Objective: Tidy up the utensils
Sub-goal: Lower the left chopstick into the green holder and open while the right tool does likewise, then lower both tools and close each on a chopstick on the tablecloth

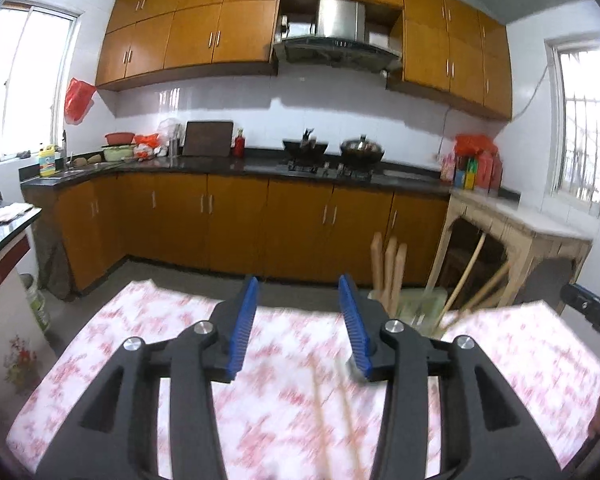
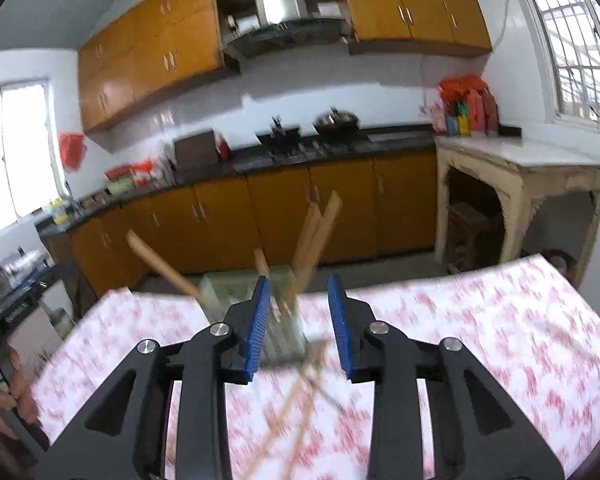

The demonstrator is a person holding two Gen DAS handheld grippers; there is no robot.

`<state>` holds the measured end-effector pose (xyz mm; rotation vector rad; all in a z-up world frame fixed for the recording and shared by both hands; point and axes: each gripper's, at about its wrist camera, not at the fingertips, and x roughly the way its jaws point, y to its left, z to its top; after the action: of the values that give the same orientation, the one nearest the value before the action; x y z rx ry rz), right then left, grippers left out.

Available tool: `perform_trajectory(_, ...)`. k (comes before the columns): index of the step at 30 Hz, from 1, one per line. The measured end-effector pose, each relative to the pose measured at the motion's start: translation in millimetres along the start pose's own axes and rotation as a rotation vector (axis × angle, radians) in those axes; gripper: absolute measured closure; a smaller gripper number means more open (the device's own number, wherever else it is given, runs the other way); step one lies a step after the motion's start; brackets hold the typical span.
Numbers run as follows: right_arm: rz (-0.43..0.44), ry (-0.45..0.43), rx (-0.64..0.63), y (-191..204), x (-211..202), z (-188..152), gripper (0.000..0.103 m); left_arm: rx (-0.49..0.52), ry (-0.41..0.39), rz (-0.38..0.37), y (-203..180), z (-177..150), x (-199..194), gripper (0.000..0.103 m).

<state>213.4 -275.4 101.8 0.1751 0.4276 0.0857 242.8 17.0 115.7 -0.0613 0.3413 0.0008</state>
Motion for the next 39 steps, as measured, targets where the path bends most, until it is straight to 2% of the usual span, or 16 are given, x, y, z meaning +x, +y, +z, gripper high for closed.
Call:
perform_trajectory(6, -0.025, 0.219, 0.06, -8.6, 52.2, -73.4, 0.072, 0.021, 0.155, 0.023, 11.7, -68.8, 25.7, 0.058)
perform_trajectory(9, -0.013, 0.313, 0.076, -4.2, 76.2, -105.1, 0.072, 0.023, 0.216, 0.025, 11.4, -91.3, 39.1, 0.058)
perform_trajectory(13, -0.004, 0.401, 0.056, 6.3, 97.7, -132.6, 0.072, 0.034, 0.298, 0.009, 10.0, -120.9, 49.6, 0.058)
perform_trajectory(19, -0.021, 0.458, 0.008, 16.0, 109.4, -155.0, 0.072, 0.037, 0.35, -0.026, 4.9, -137.6, 54.0, 0.058)
perform_trajectory(20, -0.033, 0.446, -0.009, 17.0, 108.9, -155.8, 0.076, 0.035, 0.358, -0.033, 3.6, -138.7, 55.1, 0.058)
perform_trajectory(22, -0.06, 0.444, -0.035, 17.3, 107.7, -155.6, 0.091, 0.028, 0.374, -0.045, -1.1, -140.4, 60.1, 0.058)
perform_trajectory(23, -0.067, 0.444, -0.028, 14.7, 108.2, -155.2, 0.094, 0.025, 0.382, -0.052, -3.1, -140.5, 62.8, 0.058)
perform_trajectory(27, -0.098, 0.438, 0.025, -3.8, 110.4, -150.6, 0.095, 0.031, 0.412, -0.072, -11.4, -144.7, 68.7, 0.058)
perform_trajectory(31, -0.227, 0.441, 0.159, -44.6, 114.0, -140.3, 0.096, 0.047, 0.442, -0.093, -20.0, -150.3, 74.0, 0.062)
perform_trajectory(33, -0.262, 0.443, 0.22, -61.4, 115.4, -136.2, 0.096, 0.056, 0.459, -0.099, -23.9, -153.1, 77.7, 0.064)
perform_trajectory(39, -0.239, 0.447, 0.188, -68.2, 113.8, -136.8, 0.095, 0.093, 0.525, -0.079, -37.4, -166.5, 97.4, 0.077)
